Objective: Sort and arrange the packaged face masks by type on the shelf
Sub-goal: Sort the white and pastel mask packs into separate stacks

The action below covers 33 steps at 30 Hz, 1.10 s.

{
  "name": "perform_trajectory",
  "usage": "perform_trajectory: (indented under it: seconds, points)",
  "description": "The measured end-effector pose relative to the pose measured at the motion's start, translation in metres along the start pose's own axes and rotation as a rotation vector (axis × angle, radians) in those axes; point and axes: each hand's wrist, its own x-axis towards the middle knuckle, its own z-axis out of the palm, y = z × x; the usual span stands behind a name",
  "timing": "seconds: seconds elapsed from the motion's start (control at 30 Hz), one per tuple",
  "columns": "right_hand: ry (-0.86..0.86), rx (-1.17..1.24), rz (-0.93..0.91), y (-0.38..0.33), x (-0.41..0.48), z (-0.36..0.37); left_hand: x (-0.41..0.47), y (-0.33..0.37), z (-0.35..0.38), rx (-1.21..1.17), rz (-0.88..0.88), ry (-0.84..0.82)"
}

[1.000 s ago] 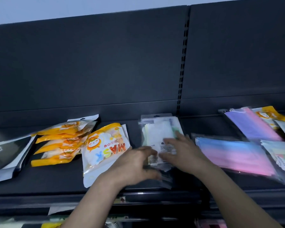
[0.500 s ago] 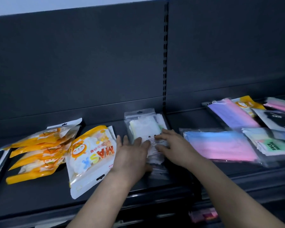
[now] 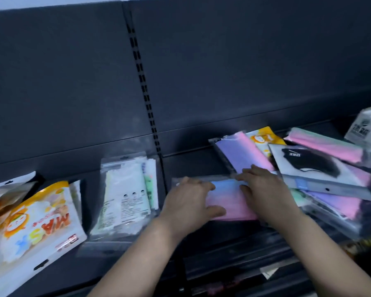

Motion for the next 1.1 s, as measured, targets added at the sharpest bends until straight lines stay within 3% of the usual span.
perform_trajectory:
  seconds: [0.17,0.4,0.57,0.67,0.73,0.83,0.93,1.0,1.1]
  points:
    - [-0.194,-0.003,-0.022,0.041,0.014,-0.002,0.031,0.024,0.02,0.316,-0.103,-0.211]
    - [-0.262,-0.05,-0.079,0.071,0.025,-0.002,0.061,0.034,0.023,0.198,-0.471,-0.114]
    - [-0.288,-0.048,-0.195,0.086,0.031,-0.005,0.064,0.043,0.019,0.302,-0.475,-0.235]
    - [-0.314,-0.053,-0.182,0.099,0.03,-0.005,0.079,0.027,0.013,0.221,-0.519,-0.267]
    - [-0.326,-0.01,-0.155,0.105,0.031,-0.005,0.088,0.022,0.02,0.127,-0.476,-0.231]
    - [-0.327,0.032,-0.14,0.108,0.036,-0.008,0.095,0.017,0.037,-0.064,-0.36,-0.051]
    - [-0.266,0.049,-0.102,0.106,0.046,-0.01,0.099,0.014,0.045,-0.026,-0.32,0.106]
    - [-0.297,0.055,-0.039,0.102,0.056,-0.012,0.103,0.028,0.046,-0.012,-0.363,0.229]
    - [-0.369,0.061,0.029,0.097,0.069,-0.012,0.117,0.064,0.042,-0.208,-0.499,0.291]
